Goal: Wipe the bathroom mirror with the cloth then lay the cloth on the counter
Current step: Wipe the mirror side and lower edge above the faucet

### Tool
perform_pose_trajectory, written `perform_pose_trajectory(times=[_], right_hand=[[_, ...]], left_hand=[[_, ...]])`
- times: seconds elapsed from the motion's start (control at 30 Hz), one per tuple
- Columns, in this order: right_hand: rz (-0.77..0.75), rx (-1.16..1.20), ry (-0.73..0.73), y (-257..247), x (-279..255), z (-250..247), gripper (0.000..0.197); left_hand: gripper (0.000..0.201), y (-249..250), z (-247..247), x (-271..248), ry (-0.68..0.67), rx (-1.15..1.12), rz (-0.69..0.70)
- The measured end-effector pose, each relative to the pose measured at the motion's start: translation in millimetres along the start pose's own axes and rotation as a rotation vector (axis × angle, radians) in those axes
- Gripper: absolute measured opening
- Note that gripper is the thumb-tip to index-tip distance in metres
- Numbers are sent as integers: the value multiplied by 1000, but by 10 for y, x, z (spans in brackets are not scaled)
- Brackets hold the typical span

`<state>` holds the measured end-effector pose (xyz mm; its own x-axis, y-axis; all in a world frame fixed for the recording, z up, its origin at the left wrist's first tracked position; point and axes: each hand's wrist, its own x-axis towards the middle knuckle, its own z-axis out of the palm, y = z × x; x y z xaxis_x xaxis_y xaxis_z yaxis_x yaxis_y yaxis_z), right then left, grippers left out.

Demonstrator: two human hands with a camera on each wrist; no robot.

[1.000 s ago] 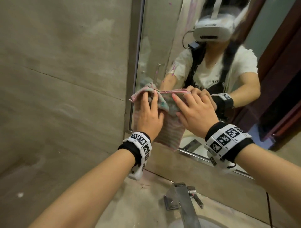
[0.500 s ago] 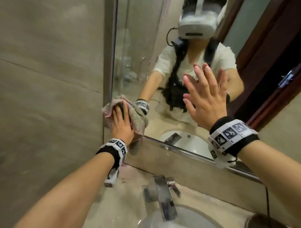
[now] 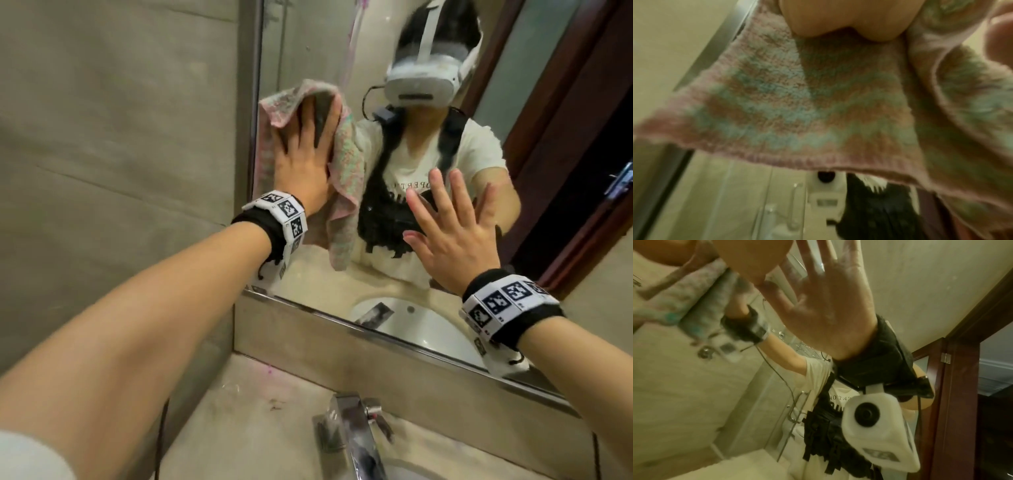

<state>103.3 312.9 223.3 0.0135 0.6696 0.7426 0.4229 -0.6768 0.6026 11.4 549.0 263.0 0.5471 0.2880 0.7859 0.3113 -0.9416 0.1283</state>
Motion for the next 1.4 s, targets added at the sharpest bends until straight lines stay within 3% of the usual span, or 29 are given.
perform_pose_trajectory(times=[0.1, 0.2, 0.33, 0.4, 0.47, 0.53, 0.63, 0.7, 0.83, 0.93, 1.03, 1.1, 1.17, 1.23, 1.3, 1.4], right_hand=[[9, -2, -13, -1, 3, 22, 62], [14, 14, -16, -18, 5, 40, 62], [13, 25, -19, -32, -16, 27, 61], [9, 33, -18, -41, -25, 35, 61], [1, 35, -8, -45, -27, 48, 60], [1, 36, 8, -45, -22, 57, 58], [1, 45, 12, -49, -22, 54, 57], [1, 41, 6, -44, -20, 44, 57], [4, 59, -3, -53, -11, 19, 57], [13, 64, -16, -55, -12, 7, 57], [17, 69, -31, -48, -18, -5, 57], [15, 82, -44, -57, -20, -6, 58], [13, 76, -54, -51, -23, -3, 58], [12, 72, -60, -44, -28, -9, 58], [10, 87, -60, -39, -27, -17, 59], [3, 90, -58, -40, -17, -21, 59]], left_hand=[[75, 65, -157, 184, -25, 33, 22], [80, 32, -32, 34, -77, 33, 6], [91, -164, 314, -518, -218, 70, -46], [87, -286, 545, -892, -330, 82, -87], [86, -364, 753, -1236, -353, 36, -137], [88, -379, 937, -1476, -355, -9, -216], [103, -257, 1079, -1726, -473, -27, -384], [100, -172, 1139, -1875, -518, -75, -502], [83, -25, 1154, -1897, -447, -310, -711], [86, 57, 1109, -1915, -436, -343, -775], [95, 205, 1048, -2021, -590, -515, -873], [80, 289, 1122, -2002, -613, -445, -840], [78, 538, 1200, -2023, -626, -256, -616], [55, 893, 1282, -2140, -629, -43, -459], [51, 1046, 1320, -2226, -530, -62, -432], [59, 1172, 1298, -2238, -502, -198, -419]])
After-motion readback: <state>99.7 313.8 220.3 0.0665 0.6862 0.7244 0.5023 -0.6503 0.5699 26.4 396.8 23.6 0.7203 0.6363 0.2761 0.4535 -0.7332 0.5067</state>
